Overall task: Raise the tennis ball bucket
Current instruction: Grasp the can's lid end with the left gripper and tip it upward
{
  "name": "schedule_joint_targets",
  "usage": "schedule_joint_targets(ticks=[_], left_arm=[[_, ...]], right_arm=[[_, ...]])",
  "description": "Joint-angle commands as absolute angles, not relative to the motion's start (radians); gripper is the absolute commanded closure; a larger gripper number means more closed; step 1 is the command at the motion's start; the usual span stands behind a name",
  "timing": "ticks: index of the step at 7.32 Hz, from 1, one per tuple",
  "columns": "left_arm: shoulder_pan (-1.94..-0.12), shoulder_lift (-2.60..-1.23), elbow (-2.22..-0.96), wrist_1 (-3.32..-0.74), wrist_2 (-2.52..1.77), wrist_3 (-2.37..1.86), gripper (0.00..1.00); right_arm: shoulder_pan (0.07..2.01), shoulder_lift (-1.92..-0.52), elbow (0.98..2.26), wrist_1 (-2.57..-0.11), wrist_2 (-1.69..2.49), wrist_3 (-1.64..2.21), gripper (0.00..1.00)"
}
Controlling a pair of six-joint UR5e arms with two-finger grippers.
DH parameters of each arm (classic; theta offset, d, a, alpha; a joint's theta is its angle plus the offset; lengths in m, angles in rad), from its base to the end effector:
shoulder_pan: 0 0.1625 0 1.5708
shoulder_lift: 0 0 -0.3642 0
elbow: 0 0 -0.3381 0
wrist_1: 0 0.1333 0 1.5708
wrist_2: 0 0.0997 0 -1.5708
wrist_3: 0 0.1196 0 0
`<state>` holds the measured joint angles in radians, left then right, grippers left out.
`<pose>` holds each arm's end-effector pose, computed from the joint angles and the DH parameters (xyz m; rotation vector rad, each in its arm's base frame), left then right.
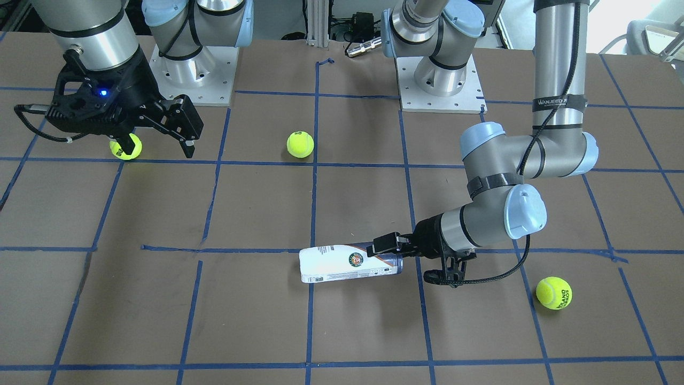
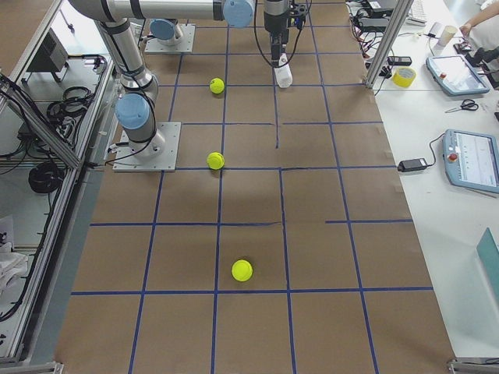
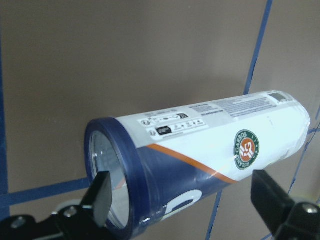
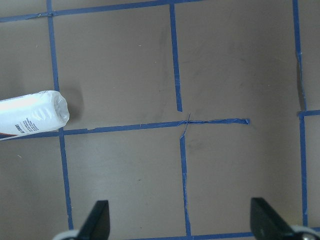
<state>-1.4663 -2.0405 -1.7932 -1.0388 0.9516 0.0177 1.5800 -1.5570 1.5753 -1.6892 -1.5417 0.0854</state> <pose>-0.1486 -0.5264 0.1595 0.1733 -2.5053 -0.1520 0.1410 -0.4529 0.4115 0.1160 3.1019 -0.1532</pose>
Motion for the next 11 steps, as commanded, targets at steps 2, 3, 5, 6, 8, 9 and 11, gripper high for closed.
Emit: schedule_joint_targets(ticks=[2, 3, 5, 6, 8, 9, 11], left_arm=[[-1.466, -2.023, -1.76, -1.087, 0.96, -0.024, 1.0], [-1.466, -2.017, -1.729, -1.112, 0.962, -0.044, 1.0], [-1.471, -1.996, -1.649, -1.124, 1.003, -0.176, 1.0], [-1.479, -1.987, -1.599, -1.127, 1.005, -0.198, 1.0], [-1.561, -1.977, -1.496, -1.155, 1.205, -0.259, 1.0], [-1.6, -1.979, -1.453, -1.176, 1.286, -0.259, 1.0], [-1.644, -1.999, -1.378, -1.201, 1.397, -0.246, 1.0]], right_arm=[[1.58, -1.557, 1.575, -1.689, -1.539, 0.089, 0.0], [1.58, -1.557, 1.575, -1.689, -1.539, 0.089, 0.0], [1.58, -1.559, 1.575, -1.689, -1.539, 0.089, 0.0], [1.58, -1.559, 1.577, -1.689, -1.54, 0.09, 0.0], [1.58, -1.56, 1.575, -1.689, -1.539, 0.089, 0.0], [1.58, -1.56, 1.575, -1.69, -1.539, 0.089, 0.0], [1.58, -1.559, 1.575, -1.692, -1.539, 0.091, 0.0]])
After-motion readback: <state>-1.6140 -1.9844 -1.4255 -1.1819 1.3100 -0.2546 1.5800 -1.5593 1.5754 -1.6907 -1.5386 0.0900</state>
